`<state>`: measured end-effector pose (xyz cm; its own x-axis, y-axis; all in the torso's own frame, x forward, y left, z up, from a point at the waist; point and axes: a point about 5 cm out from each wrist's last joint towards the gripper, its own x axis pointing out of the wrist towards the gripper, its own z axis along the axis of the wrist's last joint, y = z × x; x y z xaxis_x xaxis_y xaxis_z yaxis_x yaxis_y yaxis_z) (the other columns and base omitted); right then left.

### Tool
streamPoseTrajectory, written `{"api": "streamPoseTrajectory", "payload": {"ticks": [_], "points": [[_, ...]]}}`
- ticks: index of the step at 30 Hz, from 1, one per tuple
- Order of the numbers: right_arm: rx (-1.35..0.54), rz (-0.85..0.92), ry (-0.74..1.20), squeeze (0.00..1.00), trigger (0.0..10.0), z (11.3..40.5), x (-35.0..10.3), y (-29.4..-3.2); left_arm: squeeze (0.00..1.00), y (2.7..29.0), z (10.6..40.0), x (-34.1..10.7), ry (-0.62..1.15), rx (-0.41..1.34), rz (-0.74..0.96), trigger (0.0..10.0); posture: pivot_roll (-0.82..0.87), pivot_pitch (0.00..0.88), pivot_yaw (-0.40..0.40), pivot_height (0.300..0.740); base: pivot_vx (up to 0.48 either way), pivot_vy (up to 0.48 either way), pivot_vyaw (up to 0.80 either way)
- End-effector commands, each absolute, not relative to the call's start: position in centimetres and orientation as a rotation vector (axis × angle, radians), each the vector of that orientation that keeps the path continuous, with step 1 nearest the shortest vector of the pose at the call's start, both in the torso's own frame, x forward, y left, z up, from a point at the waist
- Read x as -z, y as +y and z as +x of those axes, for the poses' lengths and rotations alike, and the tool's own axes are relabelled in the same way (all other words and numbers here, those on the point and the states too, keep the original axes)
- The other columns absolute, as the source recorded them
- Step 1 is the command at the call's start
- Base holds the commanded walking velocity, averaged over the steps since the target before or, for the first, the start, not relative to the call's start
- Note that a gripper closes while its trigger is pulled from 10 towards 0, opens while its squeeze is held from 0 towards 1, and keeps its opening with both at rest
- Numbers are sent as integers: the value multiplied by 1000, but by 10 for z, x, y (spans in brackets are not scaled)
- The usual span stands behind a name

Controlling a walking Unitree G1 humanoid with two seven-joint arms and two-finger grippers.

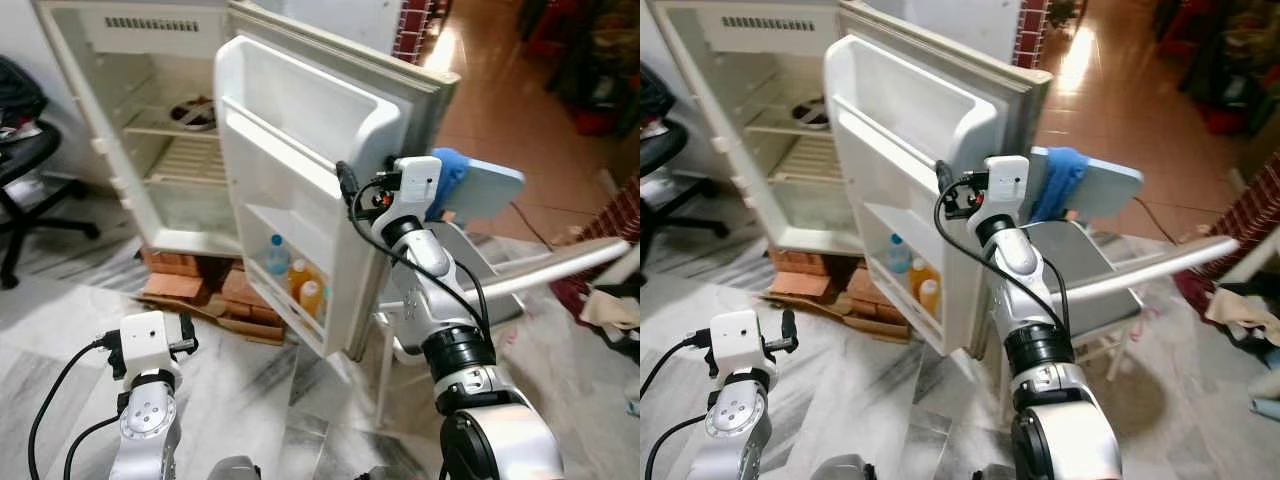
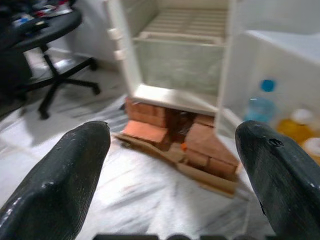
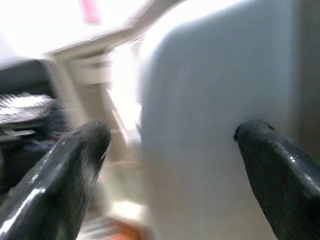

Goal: Restocking fridge

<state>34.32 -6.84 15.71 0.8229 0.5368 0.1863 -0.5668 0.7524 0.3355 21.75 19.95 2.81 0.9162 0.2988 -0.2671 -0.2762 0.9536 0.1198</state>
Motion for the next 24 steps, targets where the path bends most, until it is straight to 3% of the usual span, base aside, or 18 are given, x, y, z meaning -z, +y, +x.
{"api": "streamPoseTrajectory", "payload": {"ticks": [1, 2, 5, 8, 11, 14, 17, 24], "points": [[-1091, 580, -96, 0, 10000, 304, -190, -25, 0, 205, 214, -32, 276, -330, 82, 10000, 157, 0, -22, 740, 0, 0, 0], [-1253, 630, -104, 0, 10000, 282, -200, -26, 0, 212, 209, -31, 285, -360, 73, 10000, 158, 0, -22, 740, 0, 0, 0], [-1399, 677, -90, 0, 10000, 260, -206, -35, 0, 222, 200, -29, 304, -398, 64, 10000, 161, 0, -24, 740, 0, 0, 0], [-1423, 687, -44, 0, 10000, 251, -198, -55, 0, 238, 185, -21, 359, -474, 29, 10000, 171, 0, -27, 740, 0, 0, 0], [-1346, 589, 66, 0, 10000, 254, -169, -76, 0, 247, 172, -15, 401, -532, -8, 10000, 175, 0, -30, 740, 0, 0, 0], [-1207, 315, 258, 0, 10000, 255, -127, -103, 0, 250, 163, -11, 429, -551, -18, 10000, 178, 0, -32, 740, 0, 0, 0], [-960, 6, 363, 0, 10000, 276, -92, -137, 0, 248, 165, -13, 421, -541, -9, 10000, 181, 0, -35, 740, 0, 0, 0], [-579, -296, 479, 0, 10000, 304, -79, -199, 0, 248, 164, -14, 429, -536, -5, 10000, 182, 0, -34, 740, 0, 0, 0]]}}
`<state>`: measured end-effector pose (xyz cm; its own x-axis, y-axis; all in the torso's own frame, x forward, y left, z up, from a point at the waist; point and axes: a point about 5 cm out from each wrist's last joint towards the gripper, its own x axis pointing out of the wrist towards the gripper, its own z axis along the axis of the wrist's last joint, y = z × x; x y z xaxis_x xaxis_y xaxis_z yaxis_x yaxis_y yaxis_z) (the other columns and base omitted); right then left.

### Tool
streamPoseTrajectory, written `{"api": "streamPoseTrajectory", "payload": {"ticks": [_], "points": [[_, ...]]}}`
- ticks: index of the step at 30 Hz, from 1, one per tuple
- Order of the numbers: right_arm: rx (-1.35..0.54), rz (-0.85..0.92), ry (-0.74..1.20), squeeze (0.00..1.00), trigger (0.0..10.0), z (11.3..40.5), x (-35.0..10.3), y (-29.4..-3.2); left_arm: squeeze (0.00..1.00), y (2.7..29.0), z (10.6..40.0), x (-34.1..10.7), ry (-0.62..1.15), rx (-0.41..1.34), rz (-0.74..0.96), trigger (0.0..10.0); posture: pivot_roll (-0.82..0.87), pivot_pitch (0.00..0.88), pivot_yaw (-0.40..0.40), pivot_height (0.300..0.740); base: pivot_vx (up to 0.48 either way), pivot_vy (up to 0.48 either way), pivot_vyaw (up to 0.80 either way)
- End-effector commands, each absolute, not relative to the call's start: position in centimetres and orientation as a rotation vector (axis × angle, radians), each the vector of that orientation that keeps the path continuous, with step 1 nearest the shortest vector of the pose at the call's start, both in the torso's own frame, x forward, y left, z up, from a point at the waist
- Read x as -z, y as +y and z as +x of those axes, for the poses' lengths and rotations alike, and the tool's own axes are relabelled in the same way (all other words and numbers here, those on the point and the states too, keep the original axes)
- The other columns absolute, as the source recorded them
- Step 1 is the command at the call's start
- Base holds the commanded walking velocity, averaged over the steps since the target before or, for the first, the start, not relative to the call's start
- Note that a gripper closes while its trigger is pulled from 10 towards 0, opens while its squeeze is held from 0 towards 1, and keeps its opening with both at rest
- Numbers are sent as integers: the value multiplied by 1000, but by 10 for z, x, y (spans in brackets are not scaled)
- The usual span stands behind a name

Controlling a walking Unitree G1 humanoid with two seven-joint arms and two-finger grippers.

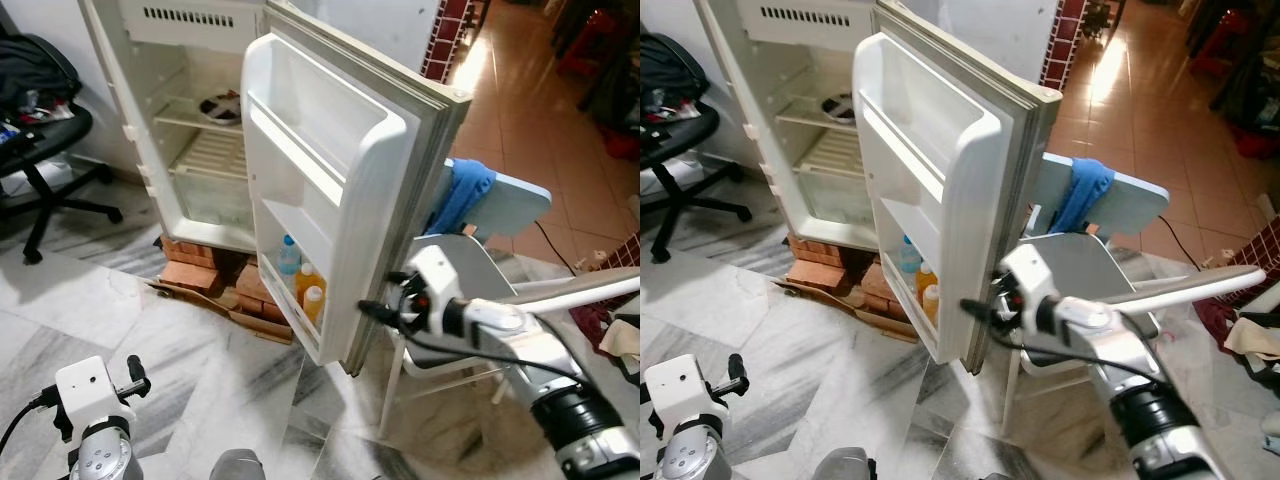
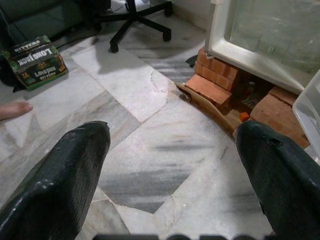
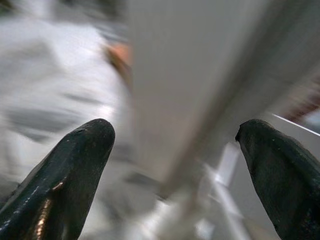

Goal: Restocking fridge

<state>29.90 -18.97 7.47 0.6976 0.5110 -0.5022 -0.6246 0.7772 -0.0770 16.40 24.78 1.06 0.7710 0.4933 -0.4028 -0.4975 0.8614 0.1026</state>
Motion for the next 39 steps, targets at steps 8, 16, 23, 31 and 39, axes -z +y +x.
{"api": "streamPoseTrajectory", "payload": {"ticks": [8, 16, 23, 31, 39], "points": [[-274, -272, 224, 0, 10000, 330, -116, -229, 0, 246, 169, -16, 427, -506, 17, 10000, 160, 10, -14, 740, 0, 0, 0], [-347, 85, -119, 0, 10000, 357, -178, -199, 0, 238, 178, -20, 406, -447, 19, 10000, 171, 13, -10, 740, 0, 0, 0], [-743, 439, -245, 0, 10000, 355, -224, -163, 0, 232, 179, -19, 399, -395, -6, 10000, 183, 15, -16, 740, 0, 0, 0], [-1486, 766, -295, 0, 10000, 260, -275, -106, 0, 221, 185, -31, 321, -313, 41, 10000, 180, 20, -22, 740, 0, 0, 0], [-1231, 646, -51, 0, 10000, 273, -212, -107, 0, 218, 198, -41, 257, -304, 61, 10000, 164, 14, -14, 740, 0, 0, 0]]}}
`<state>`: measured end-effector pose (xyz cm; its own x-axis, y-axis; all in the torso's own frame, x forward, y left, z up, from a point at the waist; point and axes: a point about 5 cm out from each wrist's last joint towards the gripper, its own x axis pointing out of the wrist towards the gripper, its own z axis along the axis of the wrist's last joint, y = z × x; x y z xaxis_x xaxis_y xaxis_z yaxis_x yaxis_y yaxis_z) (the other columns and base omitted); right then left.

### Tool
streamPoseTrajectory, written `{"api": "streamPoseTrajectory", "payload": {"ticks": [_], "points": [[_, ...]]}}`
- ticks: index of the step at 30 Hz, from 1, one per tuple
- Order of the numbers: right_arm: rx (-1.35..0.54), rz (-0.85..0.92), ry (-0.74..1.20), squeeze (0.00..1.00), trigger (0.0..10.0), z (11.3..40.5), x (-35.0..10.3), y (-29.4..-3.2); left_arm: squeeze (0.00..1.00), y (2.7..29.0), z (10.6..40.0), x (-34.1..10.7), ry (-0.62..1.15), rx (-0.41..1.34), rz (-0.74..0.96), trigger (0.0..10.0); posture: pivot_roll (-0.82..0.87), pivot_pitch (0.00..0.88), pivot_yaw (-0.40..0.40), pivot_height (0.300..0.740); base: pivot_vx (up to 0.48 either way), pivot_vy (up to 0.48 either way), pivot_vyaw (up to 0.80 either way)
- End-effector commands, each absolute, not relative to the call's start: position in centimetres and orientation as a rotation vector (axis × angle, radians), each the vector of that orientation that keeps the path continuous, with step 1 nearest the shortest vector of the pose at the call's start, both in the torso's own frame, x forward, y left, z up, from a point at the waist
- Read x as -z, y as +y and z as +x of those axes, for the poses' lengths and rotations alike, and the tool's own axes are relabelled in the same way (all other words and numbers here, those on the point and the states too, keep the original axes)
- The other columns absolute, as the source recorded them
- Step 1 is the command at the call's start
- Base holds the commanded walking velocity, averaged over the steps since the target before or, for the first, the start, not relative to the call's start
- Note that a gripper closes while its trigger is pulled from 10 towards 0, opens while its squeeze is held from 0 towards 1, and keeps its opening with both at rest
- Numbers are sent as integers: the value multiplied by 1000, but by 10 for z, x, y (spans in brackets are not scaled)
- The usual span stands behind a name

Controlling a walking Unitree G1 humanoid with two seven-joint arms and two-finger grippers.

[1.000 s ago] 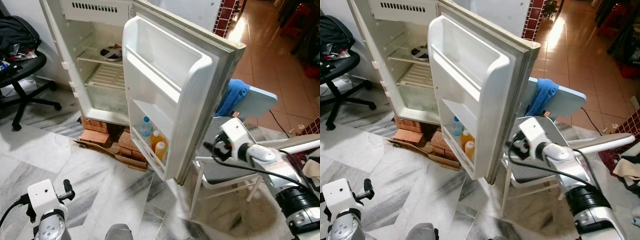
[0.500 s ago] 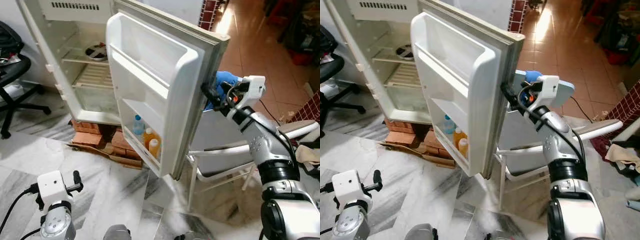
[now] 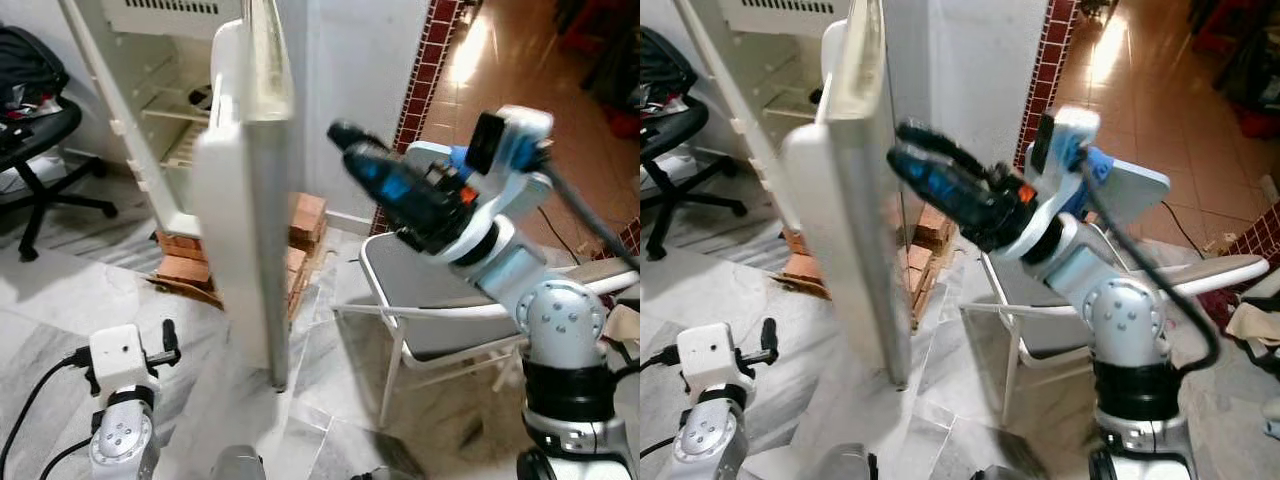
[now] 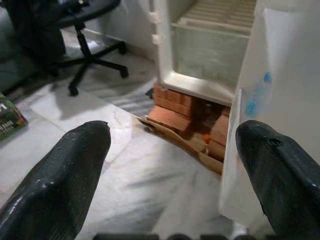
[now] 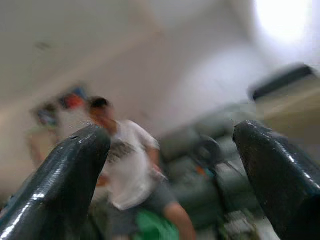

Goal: Restocking fridge

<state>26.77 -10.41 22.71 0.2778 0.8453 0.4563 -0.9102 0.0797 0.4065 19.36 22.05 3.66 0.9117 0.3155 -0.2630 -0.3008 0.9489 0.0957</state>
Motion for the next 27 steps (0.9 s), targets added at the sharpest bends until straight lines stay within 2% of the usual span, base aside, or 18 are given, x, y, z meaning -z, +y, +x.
{"api": "streamPoseTrajectory", "payload": {"ticks": [1, 3, 6, 8, 15, 20, 23, 27], "points": [[-1231, 646, -51, 0, 10000, 273, -212, -107, 0, 218, 198, -41, 257, -304, 61, 10000, 164, 14, -14, 740, 0, 0, 0], [-1114, 612, 27, 0, 10000, 279, -193, -111, 0, 217, 200, -42, 244, -294, 70, 10000, 164, 12, -15, 740, 0, 0, 0], [-758, 336, 105, 0, 10000, 304, -149, -126, 0, 214, 203, -45, 219, -277, 84, 10000, 164, 10, -19, 740, 0, 0, 0], [-552, 252, 107, 0, 10000, 312, -131, -141, 0, 210, 203, -47, 206, -271, 97, 10000, 165, 8, -28, 740, 0, 0, 0], [-395, 170, 90, 0, 10000, 305, -114, -147, 0, 201, 206, -50, 166, -221, 120, 10000, 152, 0, -31, 740, 0, 0, 0], [-387, 204, 71, 0, 10000, 300, -108, -139, 0, 194, 212, -51, 147, -190, 127, 10000, 148, 0, -25, 740, 0, 0, 0], [-383, 130, 50, 0, 10000, 300, -106, -130, 0, 192, 218, -54, 133, -189, 124, 10000, 139, 0, -18, 740, 0, 0, 0], [-383, 130, 50, 0, 10000, 300, -106, -130, 0, 192, 218, -54, 133, -189, 124, 10000, 139, 0, -18, 740, 0, 0, 0]]}}
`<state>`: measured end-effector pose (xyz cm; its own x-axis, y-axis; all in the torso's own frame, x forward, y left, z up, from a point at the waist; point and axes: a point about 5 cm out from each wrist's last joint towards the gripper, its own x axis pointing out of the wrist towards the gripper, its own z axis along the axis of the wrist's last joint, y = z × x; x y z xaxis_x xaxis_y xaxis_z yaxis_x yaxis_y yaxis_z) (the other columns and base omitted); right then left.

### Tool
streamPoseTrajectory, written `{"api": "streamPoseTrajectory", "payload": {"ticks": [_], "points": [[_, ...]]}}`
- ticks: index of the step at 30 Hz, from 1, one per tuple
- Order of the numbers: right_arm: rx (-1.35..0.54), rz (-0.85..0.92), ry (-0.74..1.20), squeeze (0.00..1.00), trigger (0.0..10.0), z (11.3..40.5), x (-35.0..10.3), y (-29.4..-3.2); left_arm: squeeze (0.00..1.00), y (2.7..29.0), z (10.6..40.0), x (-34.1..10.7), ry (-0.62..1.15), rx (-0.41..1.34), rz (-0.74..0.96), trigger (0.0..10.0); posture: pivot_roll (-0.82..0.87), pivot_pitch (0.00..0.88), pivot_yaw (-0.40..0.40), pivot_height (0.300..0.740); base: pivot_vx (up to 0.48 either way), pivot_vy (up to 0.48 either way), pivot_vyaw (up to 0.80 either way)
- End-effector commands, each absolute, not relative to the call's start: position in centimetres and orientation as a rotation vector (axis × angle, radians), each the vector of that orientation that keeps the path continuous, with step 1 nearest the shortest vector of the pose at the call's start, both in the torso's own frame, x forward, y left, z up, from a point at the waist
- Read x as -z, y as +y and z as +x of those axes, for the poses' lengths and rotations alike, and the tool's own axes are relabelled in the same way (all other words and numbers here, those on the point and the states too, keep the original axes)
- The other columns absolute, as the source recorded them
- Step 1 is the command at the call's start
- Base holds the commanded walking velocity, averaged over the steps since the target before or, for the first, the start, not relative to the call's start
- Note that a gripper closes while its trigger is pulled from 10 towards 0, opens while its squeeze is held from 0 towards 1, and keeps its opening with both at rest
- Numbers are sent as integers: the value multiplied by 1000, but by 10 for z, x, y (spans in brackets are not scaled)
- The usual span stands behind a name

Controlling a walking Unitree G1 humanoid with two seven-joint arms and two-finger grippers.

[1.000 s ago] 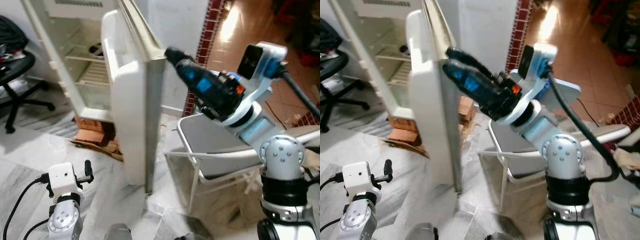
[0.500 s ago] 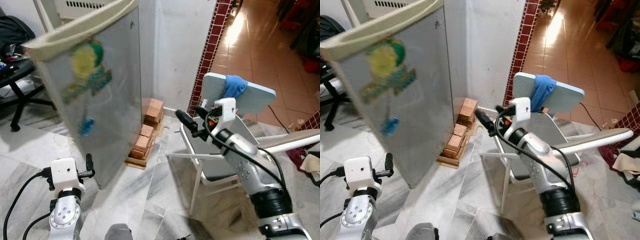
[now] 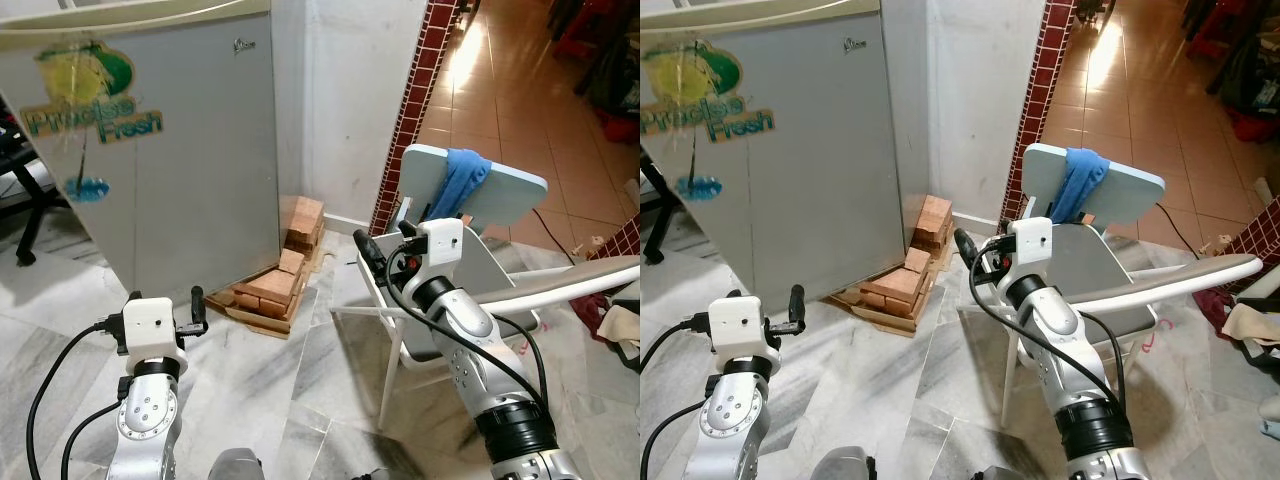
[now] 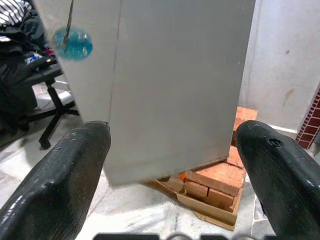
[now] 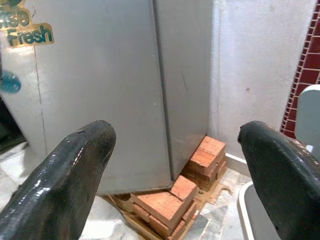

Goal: Restocking fridge

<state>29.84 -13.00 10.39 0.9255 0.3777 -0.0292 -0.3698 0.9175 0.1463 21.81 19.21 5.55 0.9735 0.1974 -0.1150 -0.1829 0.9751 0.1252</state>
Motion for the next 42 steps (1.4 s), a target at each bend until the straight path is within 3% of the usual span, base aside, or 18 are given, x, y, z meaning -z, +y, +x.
{"api": "streamPoseTrajectory", "payload": {"ticks": [1, 42], "points": [[-383, 130, 50, 0, 10000, 300, -106, -130, 0, 192, 218, -54, 133, -189, 124, 10000, 139, 0, -18, 740, 0, 0, 0], [-383, 130, 50, 0, 10000, 300, -106, -130, 0, 192, 218, -54, 133, -189, 124, 10000, 139, 0, -18, 740, 0, 0, 0]]}}
